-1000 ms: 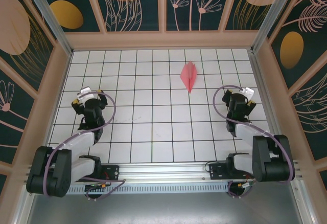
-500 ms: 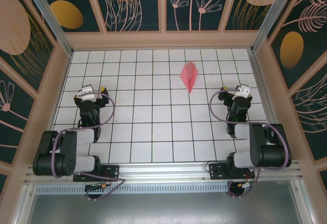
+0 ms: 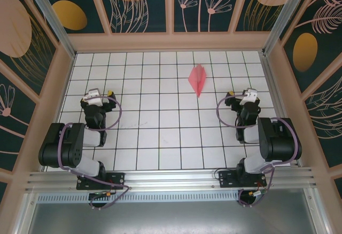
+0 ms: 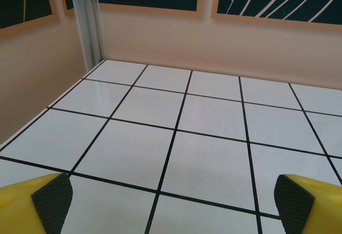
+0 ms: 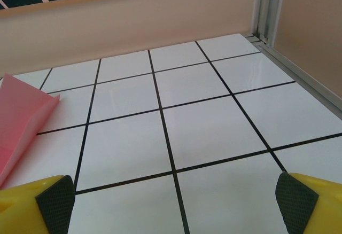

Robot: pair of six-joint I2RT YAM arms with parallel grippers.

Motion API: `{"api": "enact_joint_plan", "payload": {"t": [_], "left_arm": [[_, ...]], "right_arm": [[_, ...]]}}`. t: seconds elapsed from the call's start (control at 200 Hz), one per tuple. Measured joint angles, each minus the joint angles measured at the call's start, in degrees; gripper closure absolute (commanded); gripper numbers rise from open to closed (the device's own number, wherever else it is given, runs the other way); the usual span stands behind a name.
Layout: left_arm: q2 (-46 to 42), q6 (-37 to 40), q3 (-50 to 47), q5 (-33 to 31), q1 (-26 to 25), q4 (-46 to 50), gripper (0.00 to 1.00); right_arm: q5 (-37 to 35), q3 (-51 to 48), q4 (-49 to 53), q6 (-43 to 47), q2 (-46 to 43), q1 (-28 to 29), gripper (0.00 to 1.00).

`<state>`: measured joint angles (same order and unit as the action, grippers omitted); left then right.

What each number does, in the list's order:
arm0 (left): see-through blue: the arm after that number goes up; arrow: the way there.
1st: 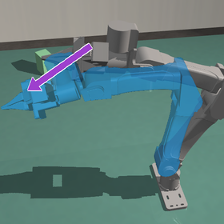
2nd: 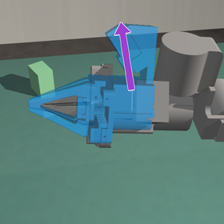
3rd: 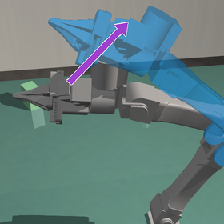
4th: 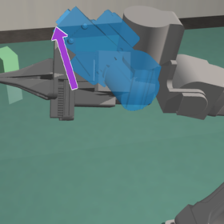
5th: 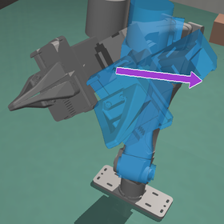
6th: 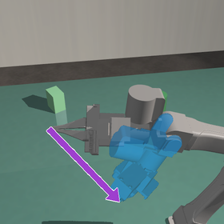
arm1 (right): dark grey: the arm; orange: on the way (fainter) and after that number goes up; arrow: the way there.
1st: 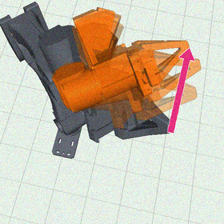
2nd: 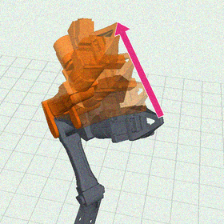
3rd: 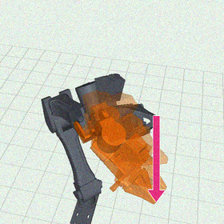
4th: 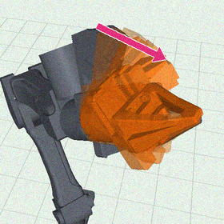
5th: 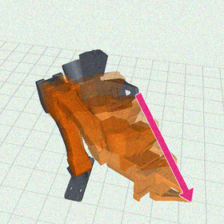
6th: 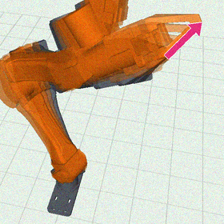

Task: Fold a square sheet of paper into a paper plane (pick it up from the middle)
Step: Reset both arms

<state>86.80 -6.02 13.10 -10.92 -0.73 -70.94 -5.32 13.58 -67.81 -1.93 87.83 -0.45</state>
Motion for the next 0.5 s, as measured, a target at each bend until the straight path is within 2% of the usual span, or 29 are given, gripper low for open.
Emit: {"api": "enact_joint_plan", "payload": {"t": [0.5], "left_arm": [[0.11, 0.07, -0.04, 0.26, -0.02, -1.07, 0.01]], "right_arm": [[0.92, -0.15, -1.44, 0.13, 0.0, 0.0, 0.01]]}}
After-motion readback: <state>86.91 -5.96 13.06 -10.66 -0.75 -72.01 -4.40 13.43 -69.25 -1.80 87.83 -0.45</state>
